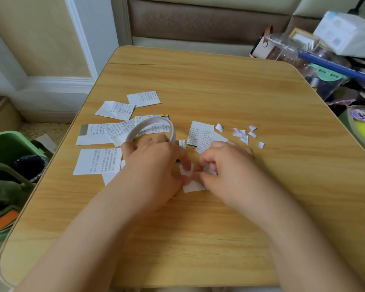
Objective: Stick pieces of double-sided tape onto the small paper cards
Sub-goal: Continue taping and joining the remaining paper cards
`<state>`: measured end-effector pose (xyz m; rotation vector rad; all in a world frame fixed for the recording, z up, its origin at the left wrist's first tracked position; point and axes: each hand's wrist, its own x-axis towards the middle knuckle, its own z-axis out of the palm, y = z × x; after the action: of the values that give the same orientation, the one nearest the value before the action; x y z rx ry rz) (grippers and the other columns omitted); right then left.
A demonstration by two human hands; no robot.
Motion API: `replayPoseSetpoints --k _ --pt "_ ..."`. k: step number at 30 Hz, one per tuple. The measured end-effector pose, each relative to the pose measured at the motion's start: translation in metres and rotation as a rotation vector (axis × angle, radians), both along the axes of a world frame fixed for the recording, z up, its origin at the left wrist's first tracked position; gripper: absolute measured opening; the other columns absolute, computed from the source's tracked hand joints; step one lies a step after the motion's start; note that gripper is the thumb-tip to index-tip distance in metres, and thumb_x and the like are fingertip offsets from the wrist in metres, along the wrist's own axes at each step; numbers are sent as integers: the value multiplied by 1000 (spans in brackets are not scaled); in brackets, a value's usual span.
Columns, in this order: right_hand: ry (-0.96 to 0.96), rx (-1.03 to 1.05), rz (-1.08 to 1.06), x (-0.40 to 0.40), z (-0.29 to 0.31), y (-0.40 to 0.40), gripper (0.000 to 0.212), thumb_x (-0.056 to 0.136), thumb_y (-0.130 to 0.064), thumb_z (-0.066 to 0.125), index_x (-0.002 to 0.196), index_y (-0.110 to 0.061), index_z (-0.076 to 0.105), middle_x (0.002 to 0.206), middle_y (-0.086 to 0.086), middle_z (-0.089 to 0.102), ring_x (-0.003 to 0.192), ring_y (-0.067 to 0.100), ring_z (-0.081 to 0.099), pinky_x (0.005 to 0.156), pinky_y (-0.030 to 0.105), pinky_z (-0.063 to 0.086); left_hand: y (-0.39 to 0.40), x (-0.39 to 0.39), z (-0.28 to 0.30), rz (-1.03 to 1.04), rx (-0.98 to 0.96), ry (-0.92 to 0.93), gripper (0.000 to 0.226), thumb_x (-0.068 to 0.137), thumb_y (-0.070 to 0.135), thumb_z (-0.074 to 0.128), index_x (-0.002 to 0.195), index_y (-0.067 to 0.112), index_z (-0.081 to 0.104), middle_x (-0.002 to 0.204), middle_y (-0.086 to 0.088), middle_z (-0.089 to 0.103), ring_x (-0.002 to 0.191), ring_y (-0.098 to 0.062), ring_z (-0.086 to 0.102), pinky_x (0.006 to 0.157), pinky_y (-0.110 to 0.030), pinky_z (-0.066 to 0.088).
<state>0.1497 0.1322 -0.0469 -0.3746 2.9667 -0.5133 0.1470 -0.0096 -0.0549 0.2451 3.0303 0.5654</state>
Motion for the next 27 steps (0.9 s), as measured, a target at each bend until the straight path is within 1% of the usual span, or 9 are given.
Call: replayPoseSetpoints --k 4,6,8,11,15,17,21,25,27 --pt "-83 -63 -89 1 11 21 23 84 -30 68 64 -32 56 63 -12 43 70 4 39 84 28 32 0 0 0 3 7 -23 16 82 43 67 84 41 51 80 17 29 102 -10 33 97 -34 18" --pt "-34 -46 -59 1 8 15 23 84 -31 66 65 -34 54 68 -12 41 81 7 39 87 30 31 0 0 -1 -1 3 -14 17 81 44 67 83 42 51 80 17 29 108 -10 36 97 -35 19" --pt "16 -31 2 1 1 1 23 86 -33 64 70 -35 48 71 -12 36 87 8 35 85 30 28 0 1 0 -3 -6 -6 17 81 48 65 81 42 49 78 15 29 101 -11 37 95 -35 20" --pt "23 -8 34 1 -2 -4 28 87 -34 63 66 -34 45 70 -12 34 86 8 33 81 29 25 1 0 1 3 -4 -2 17 79 51 64 80 42 49 77 14 29 93 -9 33 91 -34 20" --pt "-57 -77 -83 0 7 21 28 83 -31 69 60 -34 52 68 -13 40 72 3 36 87 30 33 0 -1 -1 1 -2 -21 17 81 45 67 83 42 50 80 18 28 109 -11 36 98 -35 19" --pt "-31 -80 -70 0 7 18 29 83 -31 69 60 -35 51 68 -13 39 76 5 37 86 29 31 0 0 -2 -4 -2 -21 18 81 45 67 83 42 50 80 18 28 109 -10 36 98 -36 19" --pt "1 -20 10 1 -2 -2 40 86 -36 65 57 -36 38 69 -13 34 86 9 34 91 31 30 1 -1 -1 -4 -17 -10 18 81 48 66 81 42 49 78 16 28 95 -9 31 95 -36 21" --pt "-66 -95 -91 1 6 16 24 83 -31 69 62 -32 56 67 -11 41 69 4 37 81 28 31 0 -1 -2 -3 5 -11 17 81 44 67 83 42 50 80 18 28 107 -10 37 96 -36 19" --pt "-58 -100 -106 2 8 17 20 83 -31 69 66 -32 59 68 -11 41 70 3 37 81 28 32 0 0 -2 -8 9 -9 17 81 44 67 83 42 50 81 18 29 112 -11 38 96 -36 18"
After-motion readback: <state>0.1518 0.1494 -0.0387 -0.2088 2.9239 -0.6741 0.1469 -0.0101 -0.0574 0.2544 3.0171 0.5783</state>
